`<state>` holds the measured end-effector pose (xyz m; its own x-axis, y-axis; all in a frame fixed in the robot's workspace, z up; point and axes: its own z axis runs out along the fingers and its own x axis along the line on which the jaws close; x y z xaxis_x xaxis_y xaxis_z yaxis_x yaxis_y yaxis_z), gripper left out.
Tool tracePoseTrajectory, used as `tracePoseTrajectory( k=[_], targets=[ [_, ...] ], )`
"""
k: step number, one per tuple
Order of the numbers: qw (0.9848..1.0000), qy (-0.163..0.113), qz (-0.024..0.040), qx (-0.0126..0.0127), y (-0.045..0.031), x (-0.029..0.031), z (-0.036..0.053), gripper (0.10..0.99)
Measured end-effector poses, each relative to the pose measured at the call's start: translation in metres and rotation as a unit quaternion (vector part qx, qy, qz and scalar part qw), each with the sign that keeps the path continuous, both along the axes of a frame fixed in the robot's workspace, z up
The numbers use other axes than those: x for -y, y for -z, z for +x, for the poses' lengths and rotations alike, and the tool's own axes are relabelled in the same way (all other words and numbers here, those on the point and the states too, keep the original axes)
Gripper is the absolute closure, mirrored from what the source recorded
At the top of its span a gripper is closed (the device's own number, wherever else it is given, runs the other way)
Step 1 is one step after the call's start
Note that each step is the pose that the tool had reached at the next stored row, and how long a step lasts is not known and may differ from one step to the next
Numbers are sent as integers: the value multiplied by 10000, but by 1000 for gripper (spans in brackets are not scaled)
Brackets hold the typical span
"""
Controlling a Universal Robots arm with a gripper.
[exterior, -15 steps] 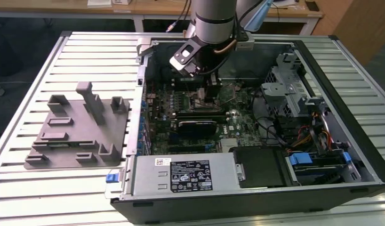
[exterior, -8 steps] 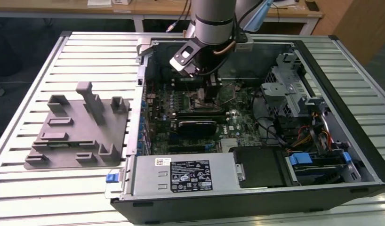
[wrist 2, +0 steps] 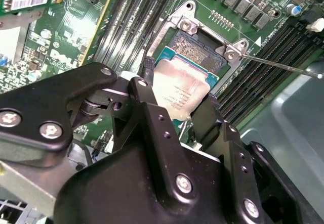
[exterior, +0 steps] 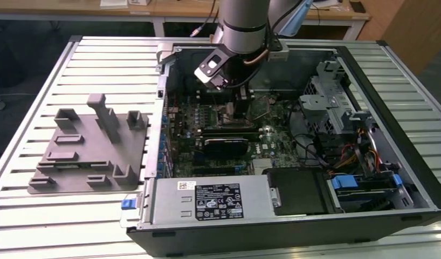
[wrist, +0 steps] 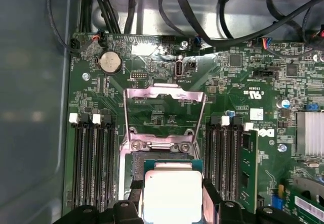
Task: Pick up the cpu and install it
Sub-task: 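Place the cpu into insertion slot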
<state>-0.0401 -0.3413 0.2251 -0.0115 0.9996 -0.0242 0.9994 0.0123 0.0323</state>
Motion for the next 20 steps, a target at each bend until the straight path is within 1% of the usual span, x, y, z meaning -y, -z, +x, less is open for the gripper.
tracePoseTrajectory(
  k=[7,14,20],
  targets=[
    [10000,0,-8,0,102,-11,-4,545],
    [10000,0,-8,0,134,-38,-8,545],
    [10000,0,-9,0,186,-40,-21,545]
  ],
)
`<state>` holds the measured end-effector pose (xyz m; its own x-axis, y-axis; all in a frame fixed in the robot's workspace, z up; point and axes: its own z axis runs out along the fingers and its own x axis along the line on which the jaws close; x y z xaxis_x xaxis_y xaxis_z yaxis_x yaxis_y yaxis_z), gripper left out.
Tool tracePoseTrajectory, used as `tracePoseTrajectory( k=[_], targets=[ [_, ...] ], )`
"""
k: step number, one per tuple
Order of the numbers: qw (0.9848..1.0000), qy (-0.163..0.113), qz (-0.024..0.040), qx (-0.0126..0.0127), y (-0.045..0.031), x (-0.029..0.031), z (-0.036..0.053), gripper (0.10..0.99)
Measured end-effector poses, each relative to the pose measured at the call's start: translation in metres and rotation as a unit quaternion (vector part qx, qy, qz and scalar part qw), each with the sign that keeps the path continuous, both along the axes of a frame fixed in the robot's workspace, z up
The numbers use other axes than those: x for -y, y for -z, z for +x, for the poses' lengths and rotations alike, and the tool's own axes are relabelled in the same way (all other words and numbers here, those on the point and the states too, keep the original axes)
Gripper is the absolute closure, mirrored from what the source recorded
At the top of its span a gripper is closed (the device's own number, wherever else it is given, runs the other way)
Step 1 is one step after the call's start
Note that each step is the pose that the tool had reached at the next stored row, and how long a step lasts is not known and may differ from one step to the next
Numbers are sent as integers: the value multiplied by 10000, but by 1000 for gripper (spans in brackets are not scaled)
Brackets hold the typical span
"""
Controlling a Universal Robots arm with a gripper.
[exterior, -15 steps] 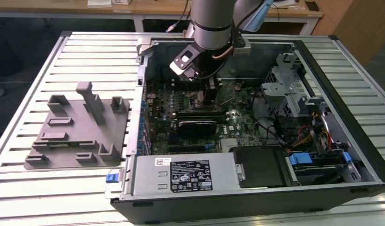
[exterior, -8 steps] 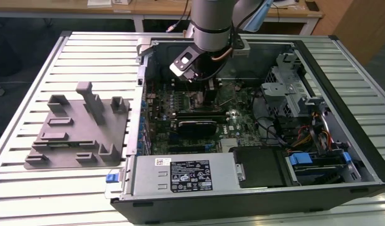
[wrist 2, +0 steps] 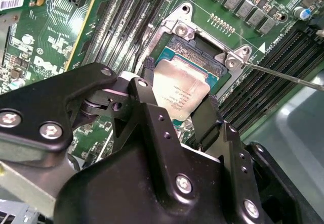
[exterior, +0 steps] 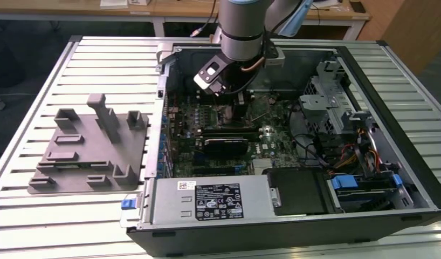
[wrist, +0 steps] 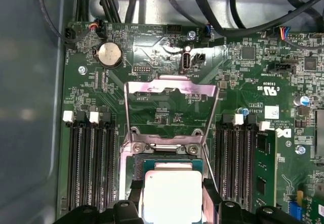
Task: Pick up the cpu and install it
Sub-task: 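Place the cpu into insertion slot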
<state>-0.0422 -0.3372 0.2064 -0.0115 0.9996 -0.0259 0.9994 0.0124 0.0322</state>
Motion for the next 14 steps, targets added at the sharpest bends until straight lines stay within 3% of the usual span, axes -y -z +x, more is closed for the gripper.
tracePoseTrajectory(
  k=[14],
  targets=[
    [10000,0,2,0,76,-1,-26,545]
  ],
)
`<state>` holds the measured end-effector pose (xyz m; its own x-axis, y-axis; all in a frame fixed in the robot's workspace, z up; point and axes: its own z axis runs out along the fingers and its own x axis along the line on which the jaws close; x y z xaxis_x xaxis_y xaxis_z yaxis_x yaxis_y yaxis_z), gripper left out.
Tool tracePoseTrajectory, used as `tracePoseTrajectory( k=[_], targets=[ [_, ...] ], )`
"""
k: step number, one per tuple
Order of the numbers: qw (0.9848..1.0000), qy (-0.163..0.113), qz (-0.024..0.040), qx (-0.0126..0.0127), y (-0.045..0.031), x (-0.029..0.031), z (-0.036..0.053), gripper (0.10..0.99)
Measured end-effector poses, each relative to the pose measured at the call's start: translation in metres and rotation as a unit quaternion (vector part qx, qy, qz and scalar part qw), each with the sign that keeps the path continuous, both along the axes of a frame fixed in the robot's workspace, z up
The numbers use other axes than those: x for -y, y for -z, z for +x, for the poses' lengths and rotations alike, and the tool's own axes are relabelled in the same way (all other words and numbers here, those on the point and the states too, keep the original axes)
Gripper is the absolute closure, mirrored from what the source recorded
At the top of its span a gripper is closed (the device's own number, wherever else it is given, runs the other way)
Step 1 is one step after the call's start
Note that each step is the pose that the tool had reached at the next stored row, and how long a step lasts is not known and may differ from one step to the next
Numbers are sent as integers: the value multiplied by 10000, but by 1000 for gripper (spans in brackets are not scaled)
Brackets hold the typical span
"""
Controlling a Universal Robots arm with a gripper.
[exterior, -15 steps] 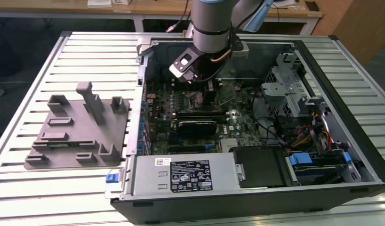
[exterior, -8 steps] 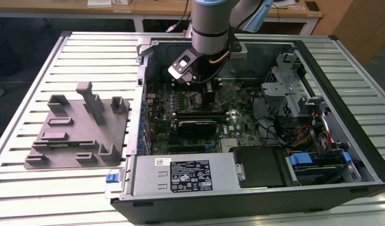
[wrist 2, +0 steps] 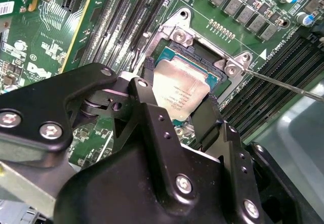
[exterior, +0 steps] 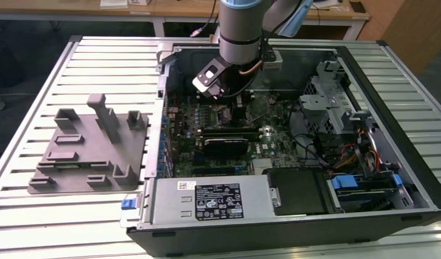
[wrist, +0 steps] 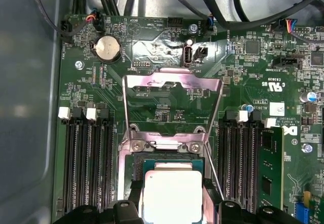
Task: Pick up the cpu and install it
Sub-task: 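Place the cpu into insertion slot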
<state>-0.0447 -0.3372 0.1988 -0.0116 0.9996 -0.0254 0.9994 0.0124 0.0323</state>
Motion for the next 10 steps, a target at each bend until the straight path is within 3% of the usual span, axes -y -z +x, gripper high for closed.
tracePoseTrajectory(
  k=[10],
  targets=[
    [10000,0,1,0,33,-3,0,545]
  ],
)
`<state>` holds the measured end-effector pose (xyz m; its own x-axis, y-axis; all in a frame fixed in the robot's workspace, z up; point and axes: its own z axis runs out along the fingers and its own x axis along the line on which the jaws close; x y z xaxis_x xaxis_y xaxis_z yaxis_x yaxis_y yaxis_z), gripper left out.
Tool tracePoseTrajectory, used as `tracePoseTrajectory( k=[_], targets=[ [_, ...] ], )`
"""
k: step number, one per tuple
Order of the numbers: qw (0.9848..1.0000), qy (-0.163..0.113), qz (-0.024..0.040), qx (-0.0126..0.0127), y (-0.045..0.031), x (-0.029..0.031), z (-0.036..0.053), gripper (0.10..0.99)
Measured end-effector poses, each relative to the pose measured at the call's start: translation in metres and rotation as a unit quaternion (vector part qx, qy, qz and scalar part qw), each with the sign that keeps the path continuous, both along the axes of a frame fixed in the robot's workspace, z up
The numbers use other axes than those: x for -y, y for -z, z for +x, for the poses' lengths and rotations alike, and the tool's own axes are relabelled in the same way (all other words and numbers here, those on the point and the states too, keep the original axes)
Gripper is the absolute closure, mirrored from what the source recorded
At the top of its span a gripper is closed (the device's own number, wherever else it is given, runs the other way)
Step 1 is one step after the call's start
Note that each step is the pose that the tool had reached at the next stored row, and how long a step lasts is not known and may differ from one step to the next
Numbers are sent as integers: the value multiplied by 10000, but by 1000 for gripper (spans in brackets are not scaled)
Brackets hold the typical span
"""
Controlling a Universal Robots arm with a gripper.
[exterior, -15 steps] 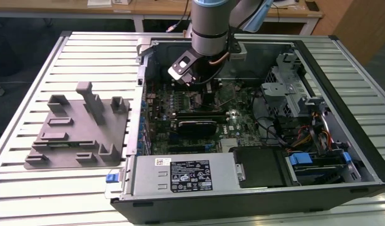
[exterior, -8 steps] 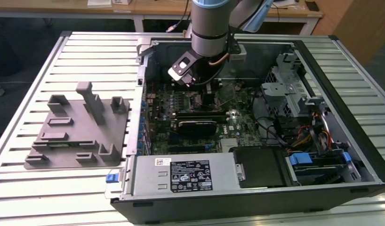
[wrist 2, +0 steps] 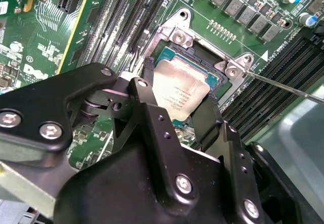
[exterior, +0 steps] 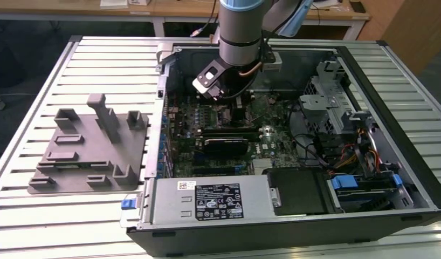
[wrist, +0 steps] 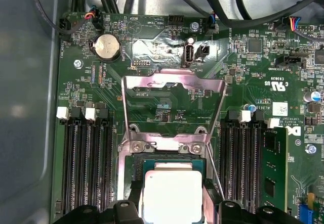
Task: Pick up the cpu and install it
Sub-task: 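Place the cpu into insertion slot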
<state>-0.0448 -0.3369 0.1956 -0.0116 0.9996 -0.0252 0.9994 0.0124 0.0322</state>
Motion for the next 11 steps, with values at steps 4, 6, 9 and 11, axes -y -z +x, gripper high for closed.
tracePoseTrajectory(
  k=[4,6,9,11],
  targets=[
    [10000,1,2,1,4,-6,0,545],
    [10000,0,1,0,6,-16,0,545],
    [10000,0,1,1,13,-29,0,545],
    [10000,0,0,0,21,-32,0,545]
  ],
)
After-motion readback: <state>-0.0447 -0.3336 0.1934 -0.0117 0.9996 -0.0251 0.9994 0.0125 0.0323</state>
